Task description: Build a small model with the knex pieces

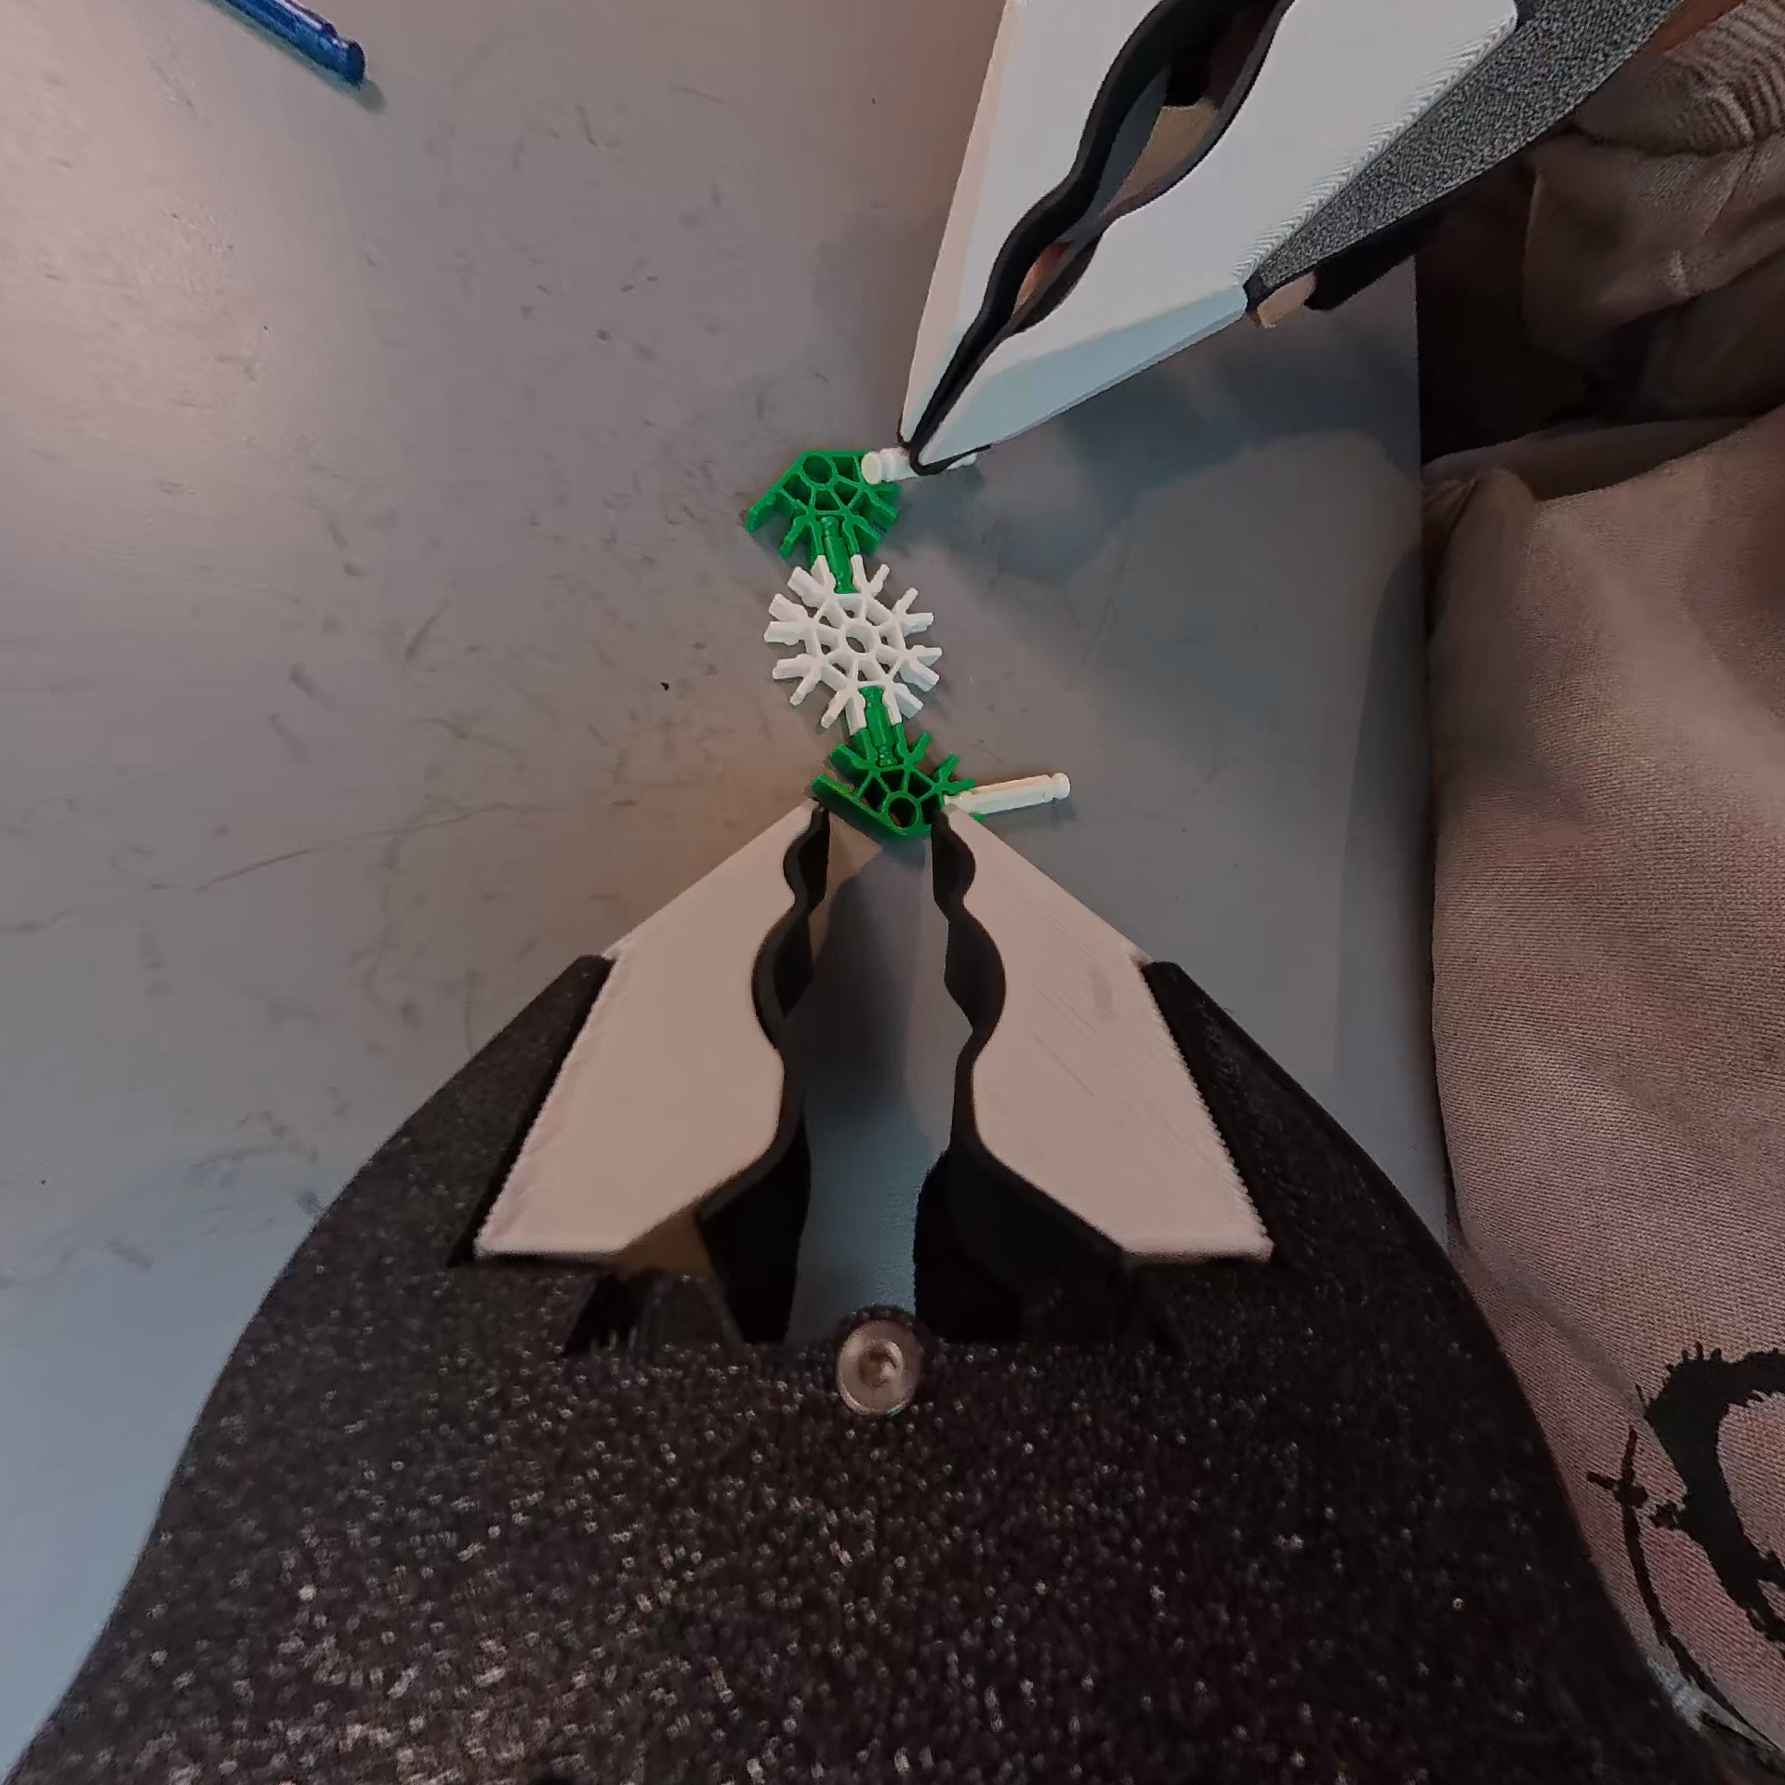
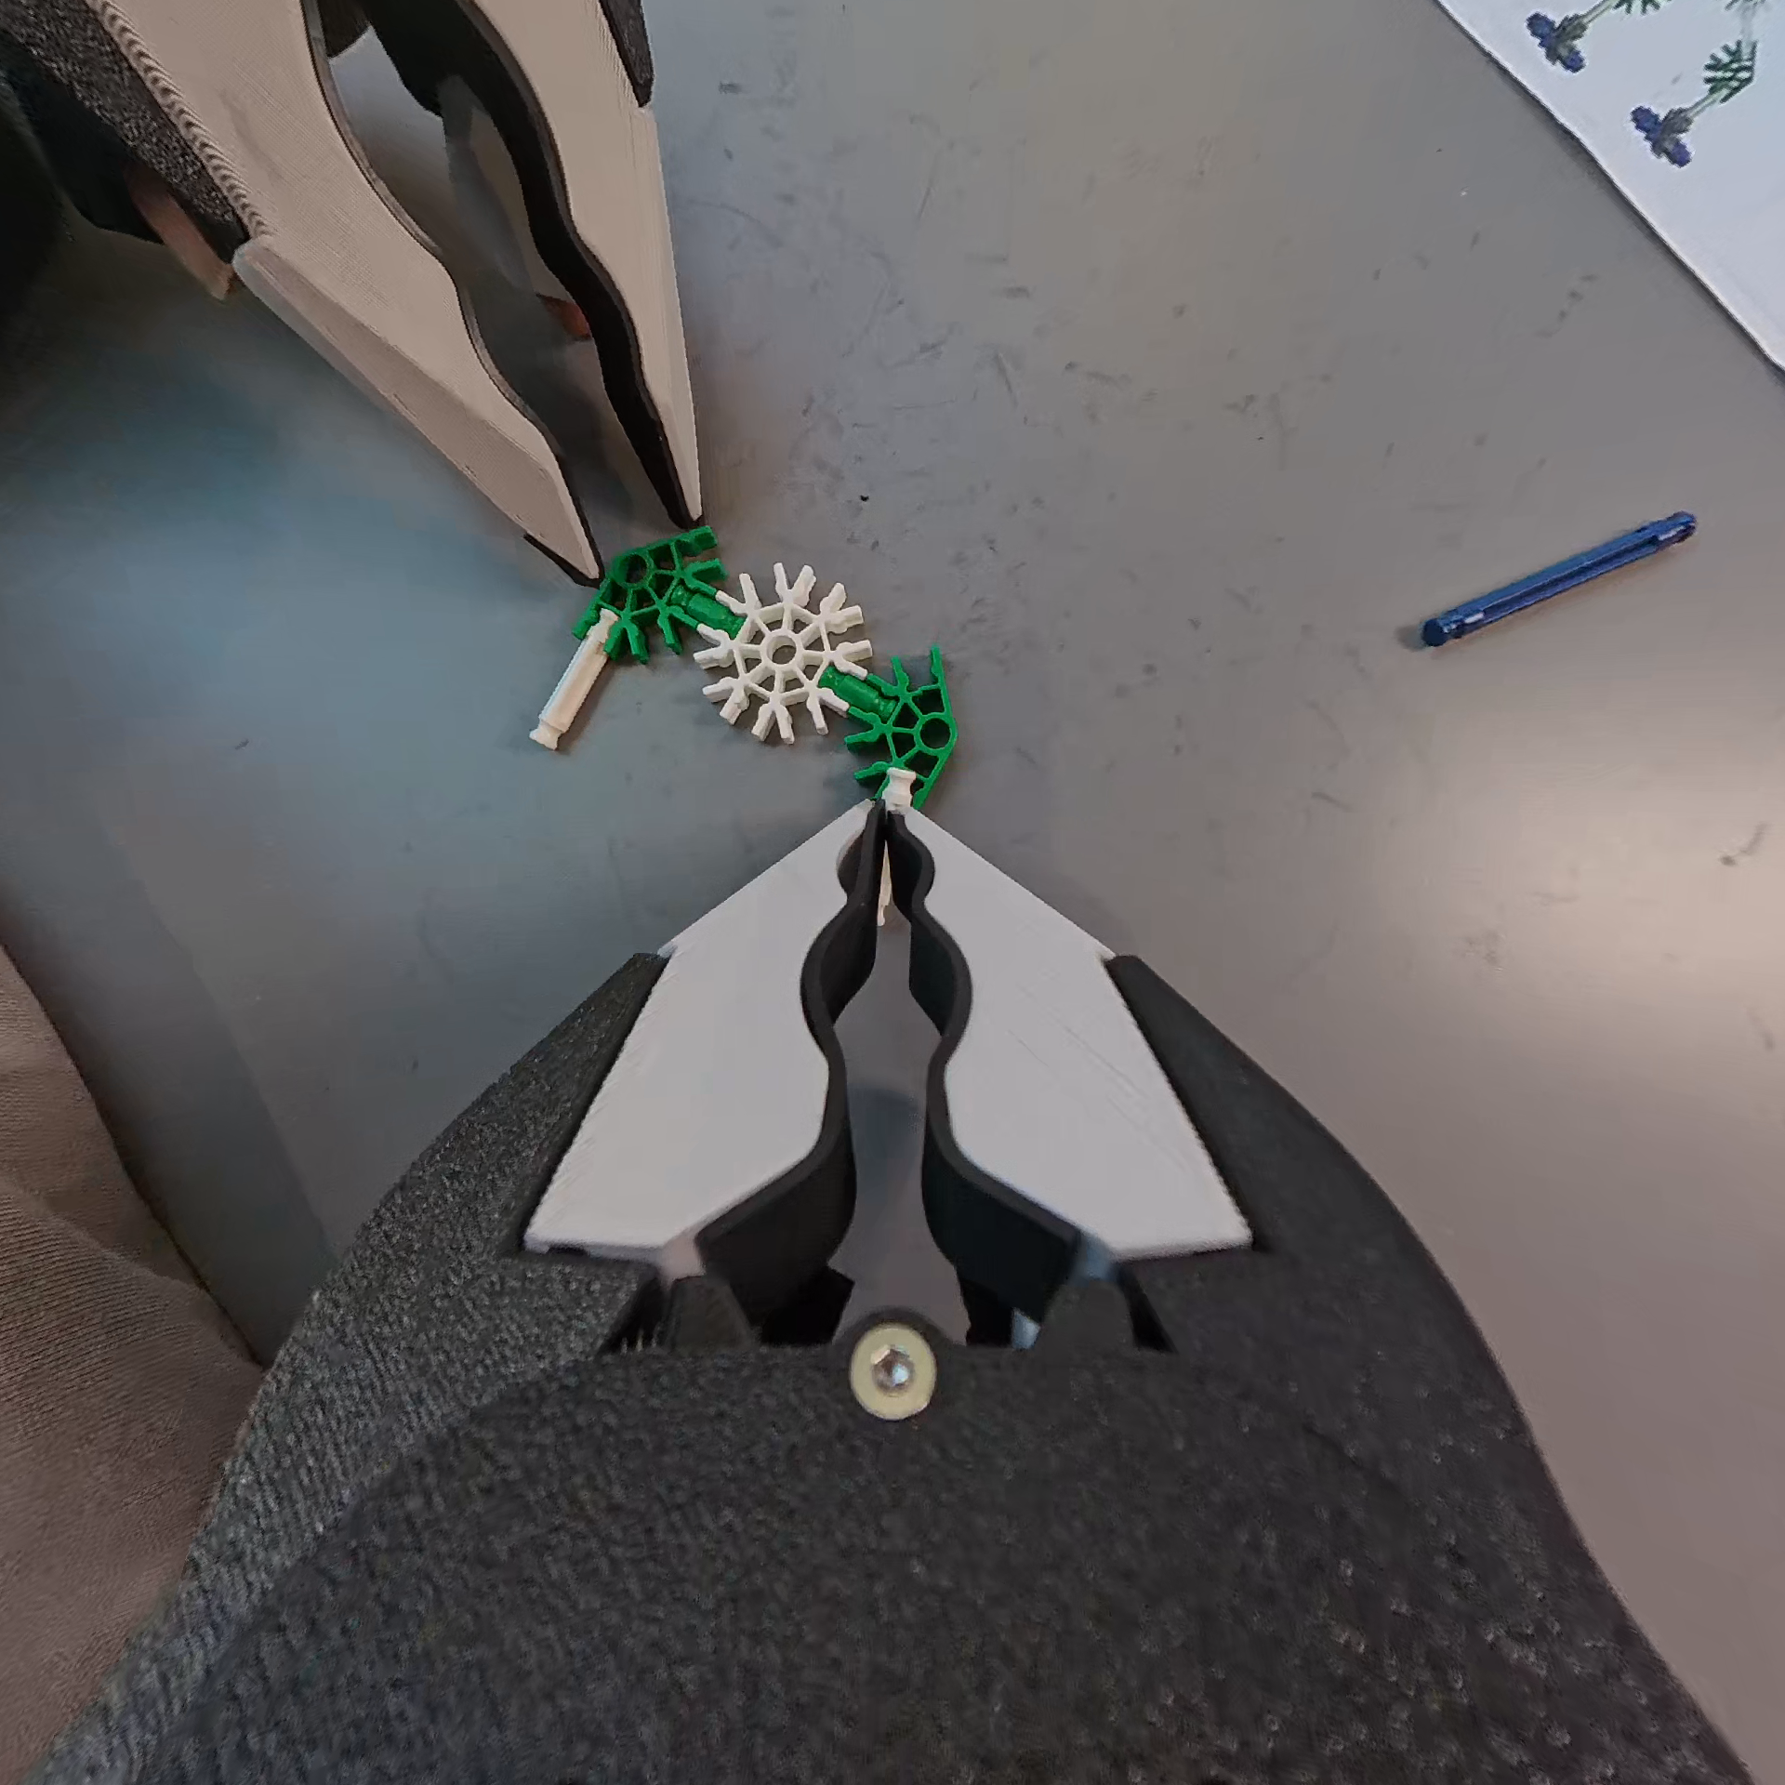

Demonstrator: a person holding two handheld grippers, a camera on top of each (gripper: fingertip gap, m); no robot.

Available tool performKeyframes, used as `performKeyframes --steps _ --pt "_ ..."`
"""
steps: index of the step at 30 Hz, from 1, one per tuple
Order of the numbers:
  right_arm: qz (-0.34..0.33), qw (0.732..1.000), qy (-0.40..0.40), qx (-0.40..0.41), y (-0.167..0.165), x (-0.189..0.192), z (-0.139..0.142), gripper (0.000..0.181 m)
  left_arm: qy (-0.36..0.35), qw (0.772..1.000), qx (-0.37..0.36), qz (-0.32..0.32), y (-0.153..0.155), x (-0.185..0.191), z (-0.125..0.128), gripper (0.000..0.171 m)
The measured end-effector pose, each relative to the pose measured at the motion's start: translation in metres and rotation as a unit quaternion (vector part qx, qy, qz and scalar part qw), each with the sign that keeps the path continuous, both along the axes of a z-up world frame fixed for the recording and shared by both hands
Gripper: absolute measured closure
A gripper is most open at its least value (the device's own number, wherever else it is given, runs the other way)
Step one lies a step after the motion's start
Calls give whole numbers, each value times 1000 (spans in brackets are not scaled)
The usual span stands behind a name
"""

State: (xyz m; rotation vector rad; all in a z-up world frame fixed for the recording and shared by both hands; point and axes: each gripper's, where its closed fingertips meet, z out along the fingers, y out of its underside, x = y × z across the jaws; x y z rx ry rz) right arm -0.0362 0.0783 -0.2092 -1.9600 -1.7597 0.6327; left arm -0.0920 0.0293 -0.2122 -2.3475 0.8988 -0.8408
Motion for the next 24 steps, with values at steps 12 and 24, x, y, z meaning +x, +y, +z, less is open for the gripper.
performKeyframes --steps 12,24 --pt "-4 1000 -10 -2 3 -6 8 181 1 1000 -3 -25 -8 8 1 152" --pt "39 996 -73 21 4 -7 -3 181 -3 1000 -4 -24 -7 8 0 152"
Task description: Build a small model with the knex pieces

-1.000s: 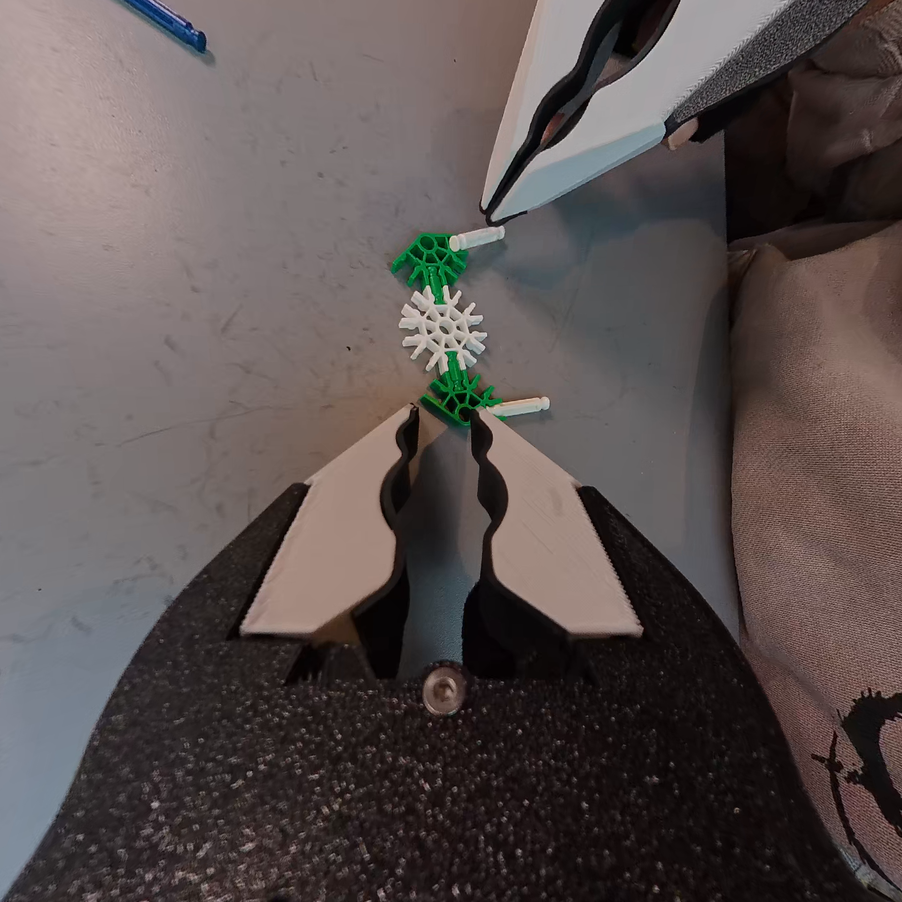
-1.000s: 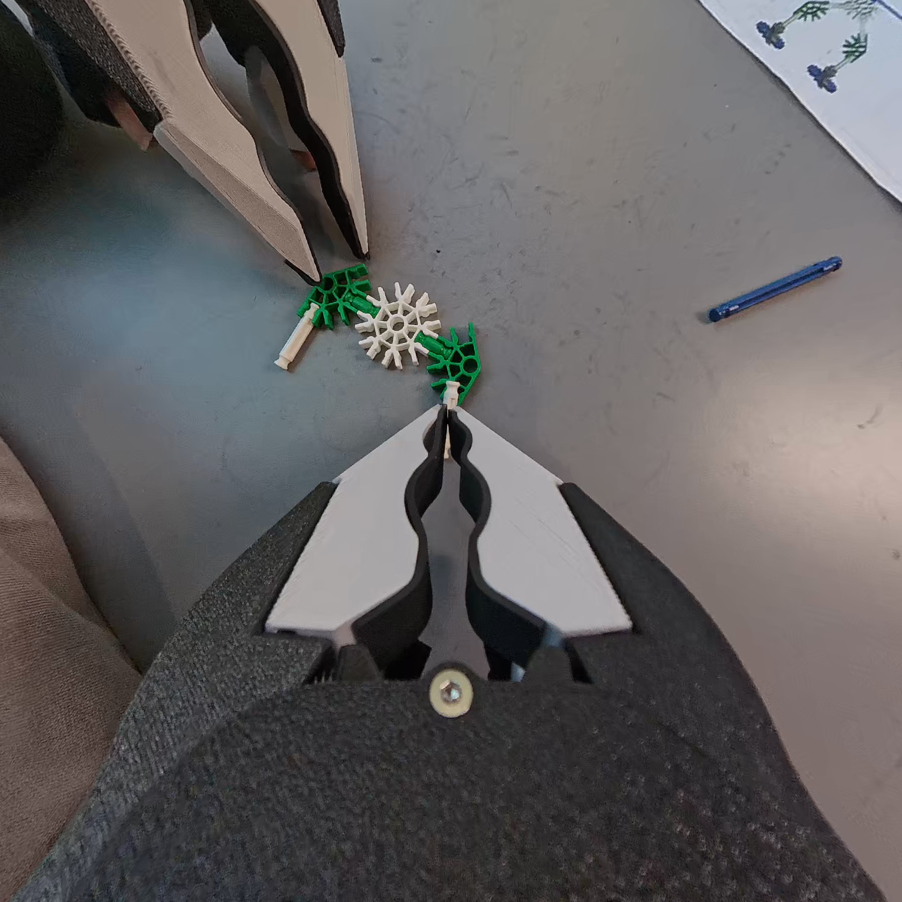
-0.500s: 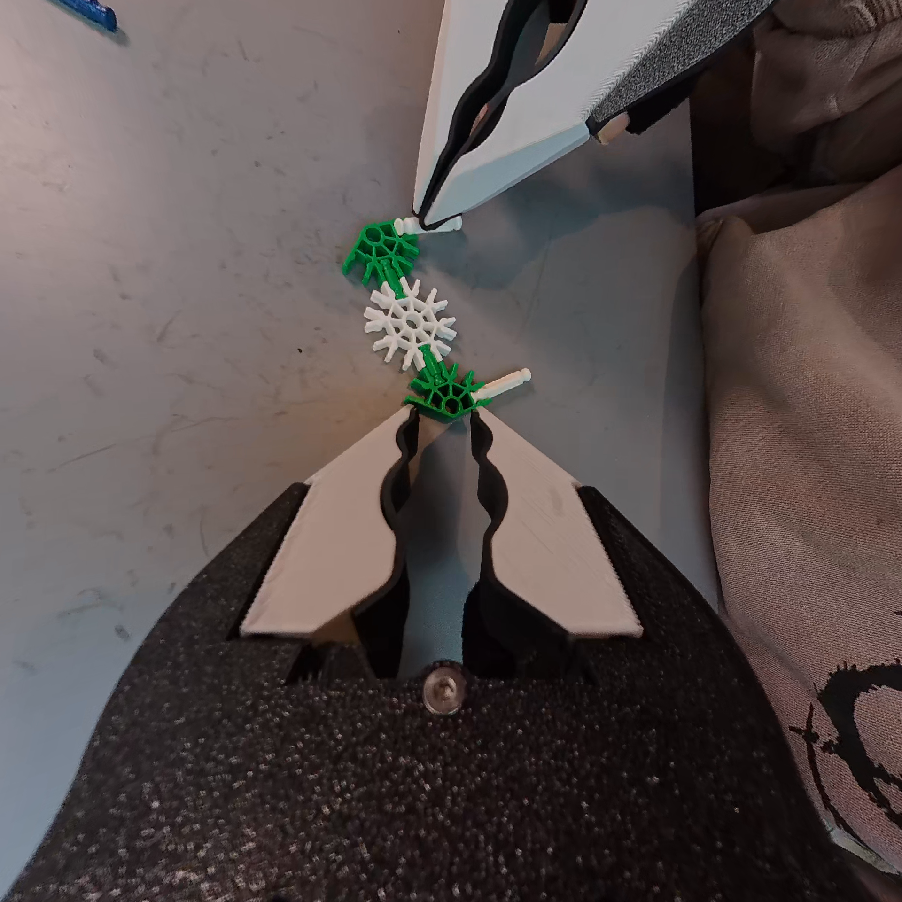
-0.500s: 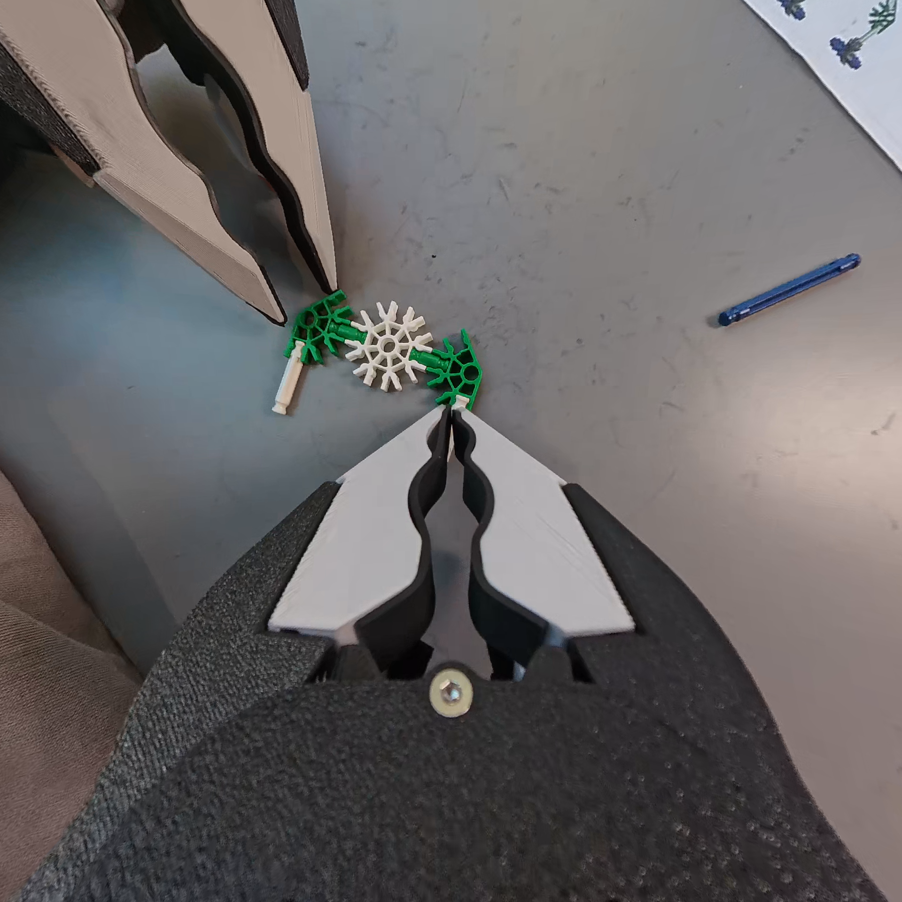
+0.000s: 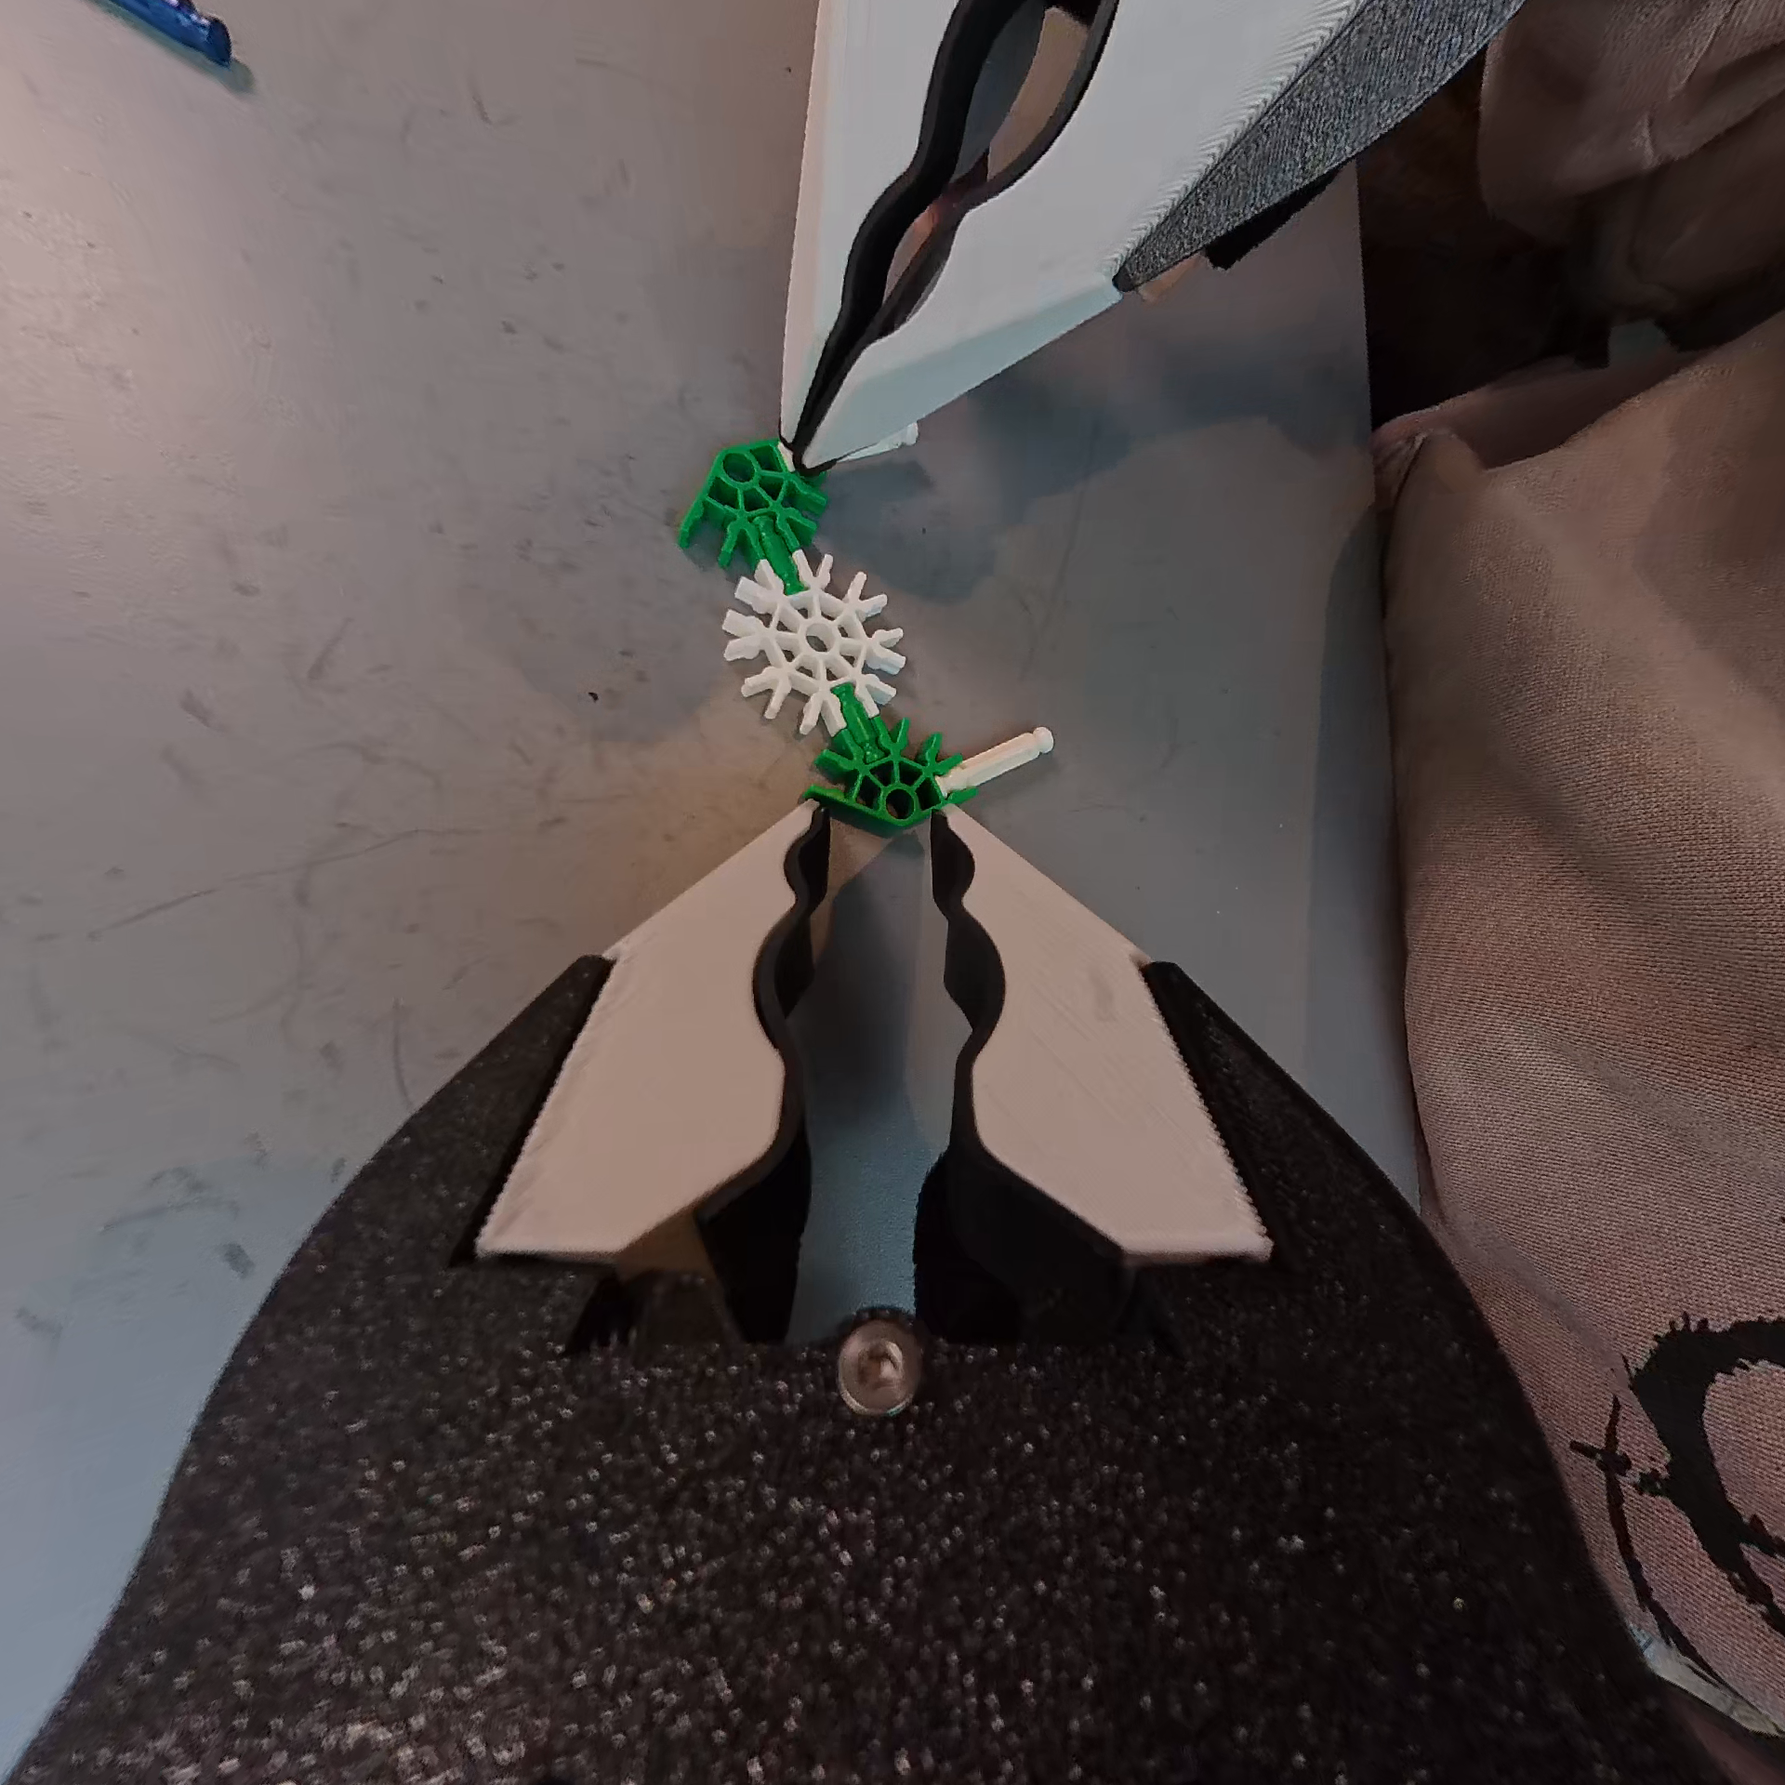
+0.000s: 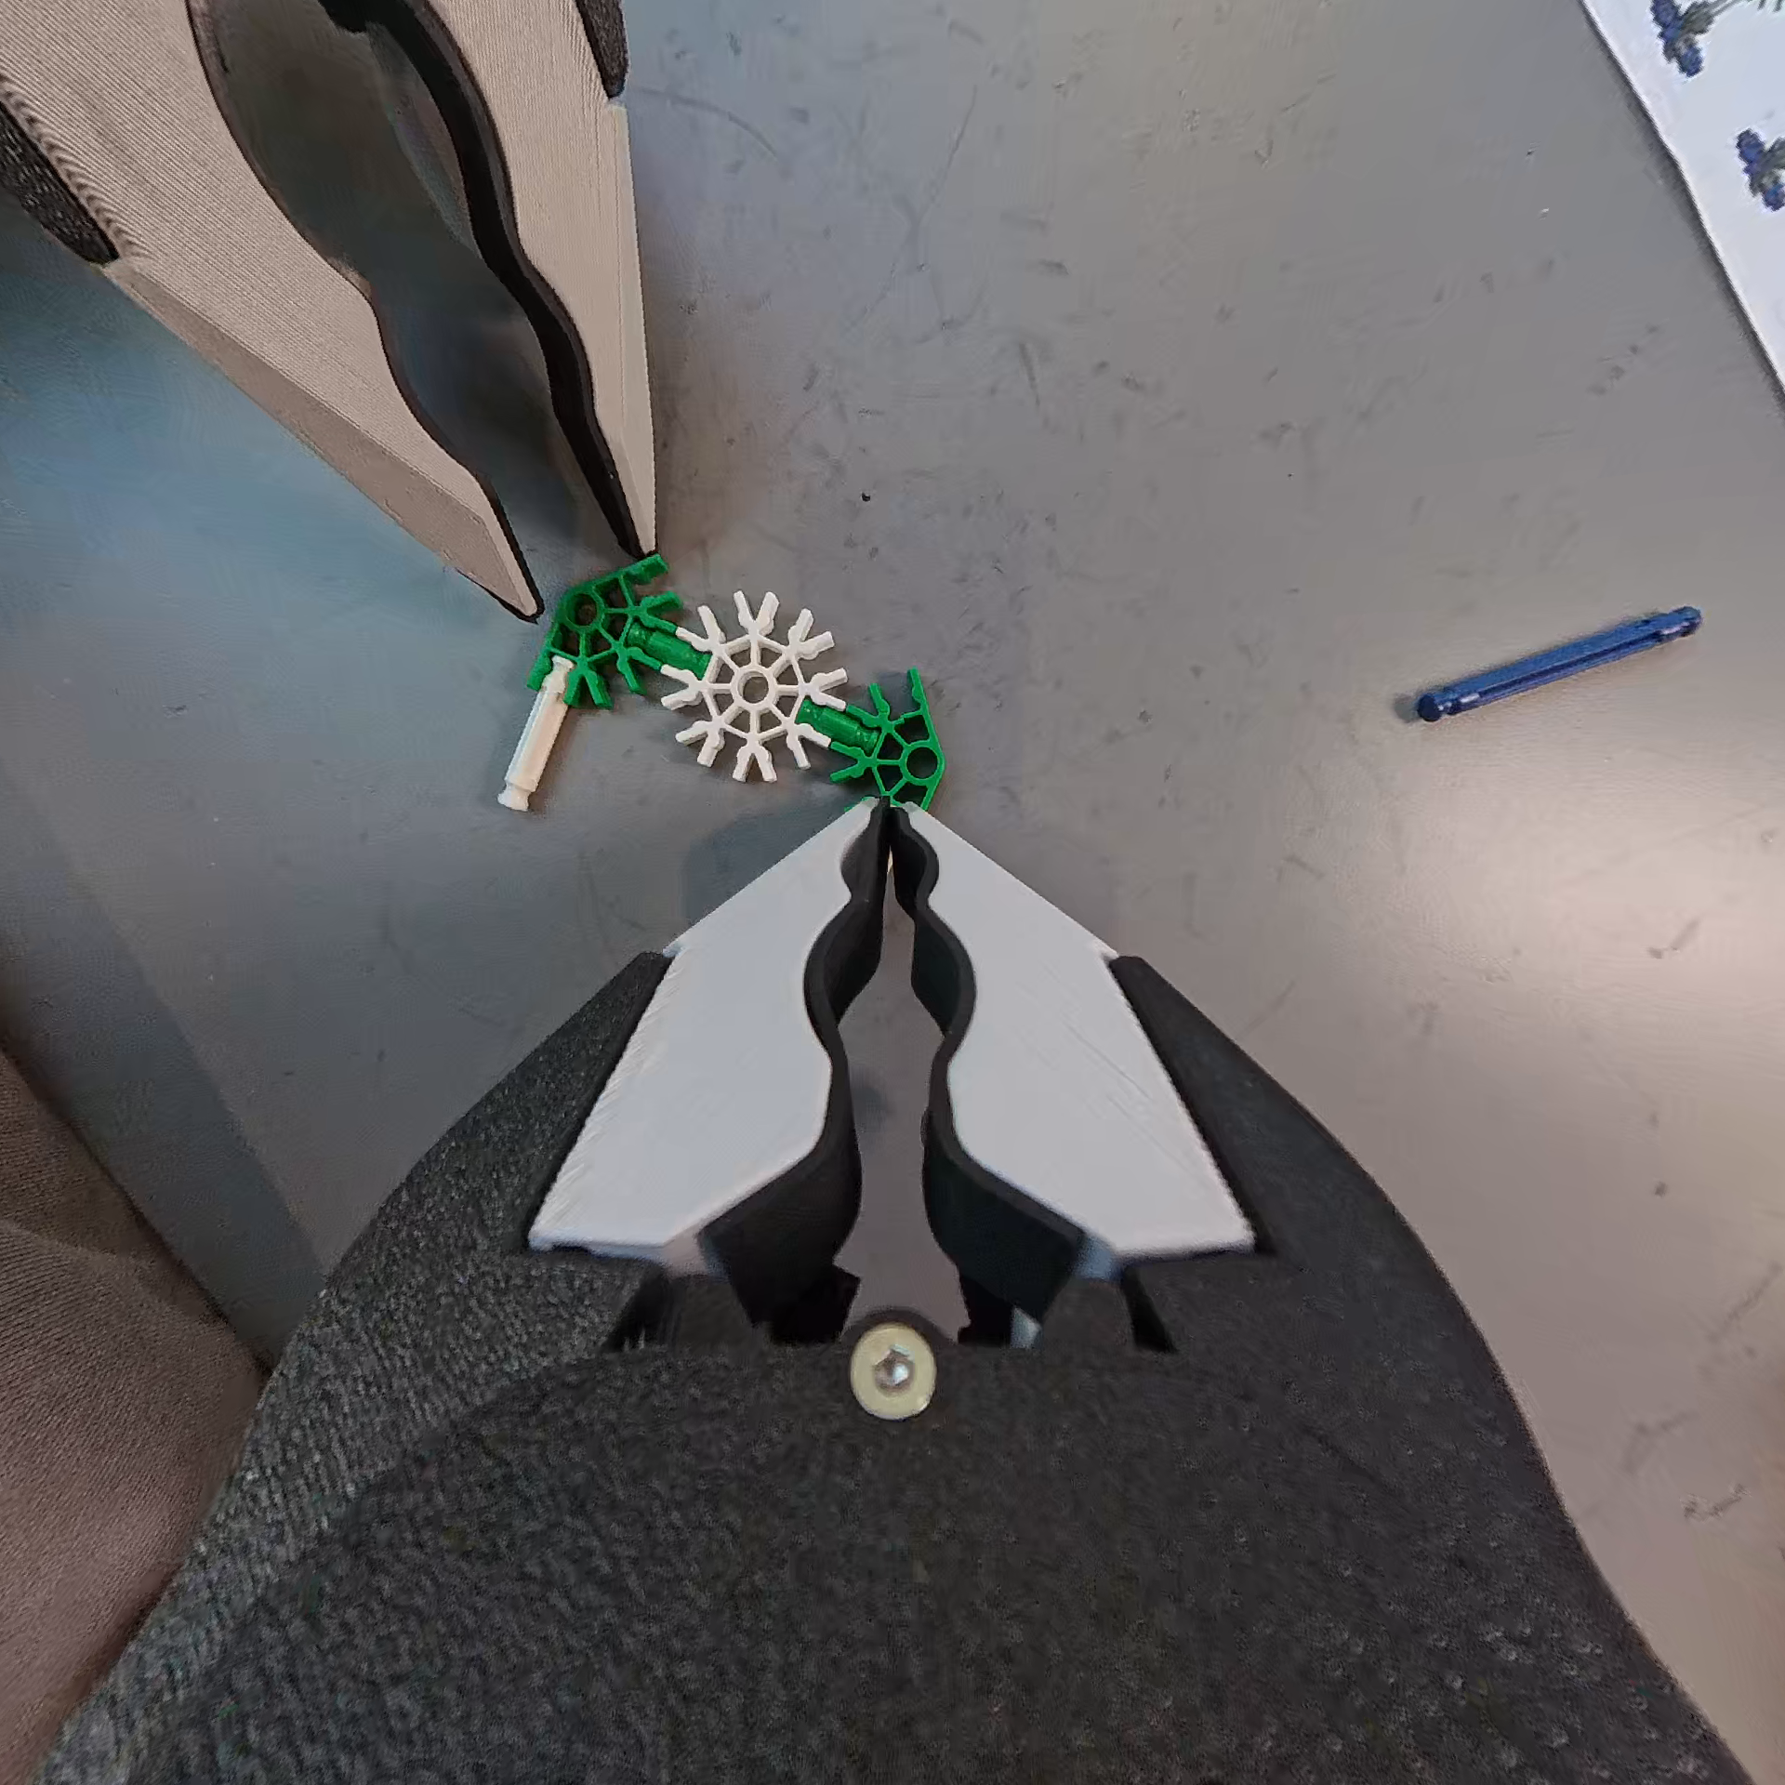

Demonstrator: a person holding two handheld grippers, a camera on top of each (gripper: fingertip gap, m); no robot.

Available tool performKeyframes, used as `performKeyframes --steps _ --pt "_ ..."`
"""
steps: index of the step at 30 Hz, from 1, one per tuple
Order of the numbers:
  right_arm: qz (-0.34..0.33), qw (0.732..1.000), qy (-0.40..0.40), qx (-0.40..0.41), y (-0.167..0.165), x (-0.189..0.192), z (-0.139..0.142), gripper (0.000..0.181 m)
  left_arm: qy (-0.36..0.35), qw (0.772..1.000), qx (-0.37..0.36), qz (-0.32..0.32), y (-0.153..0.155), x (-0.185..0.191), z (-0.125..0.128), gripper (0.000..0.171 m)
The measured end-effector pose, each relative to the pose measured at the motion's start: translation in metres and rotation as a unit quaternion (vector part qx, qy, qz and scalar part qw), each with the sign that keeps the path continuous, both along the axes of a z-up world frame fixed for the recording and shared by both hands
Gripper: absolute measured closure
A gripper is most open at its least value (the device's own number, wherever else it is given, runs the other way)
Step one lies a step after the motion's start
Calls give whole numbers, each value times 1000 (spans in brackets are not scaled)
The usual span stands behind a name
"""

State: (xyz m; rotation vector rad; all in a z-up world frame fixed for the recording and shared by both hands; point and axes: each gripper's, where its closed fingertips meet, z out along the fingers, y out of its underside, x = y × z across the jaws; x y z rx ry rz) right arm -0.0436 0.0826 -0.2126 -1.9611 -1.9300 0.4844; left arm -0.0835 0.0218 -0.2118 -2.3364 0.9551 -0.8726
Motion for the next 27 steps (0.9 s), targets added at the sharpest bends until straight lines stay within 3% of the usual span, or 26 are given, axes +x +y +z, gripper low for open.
performKeyframes --steps 9,12,17,21,23,25,27 --pt "15 997 2 -71 -1 -3 -1 181 8 1000 5 -1 0 0 -1 153" --pt "8 995 44 -87 2 -5 1 181 10 1000 9 1 1 -2 -1 154" --pt "-15 985 134 -109 14 0 34 177 21 999 29 23 12 -9 -2 154" --pt "25 993 83 -85 5 21 15 174 45 994 71 68 31 -25 -1 153" --pt "37 994 72 -79 -3 24 5 172 25 994 82 68 32 -22 8 152" --pt "39 995 61 -65 -6 24 -2 168 5 995 86 57 28 -14 16 142" --pt "30 997 62 -37 -2 22 -2 169 2 994 93 54 28 -6 19 113"
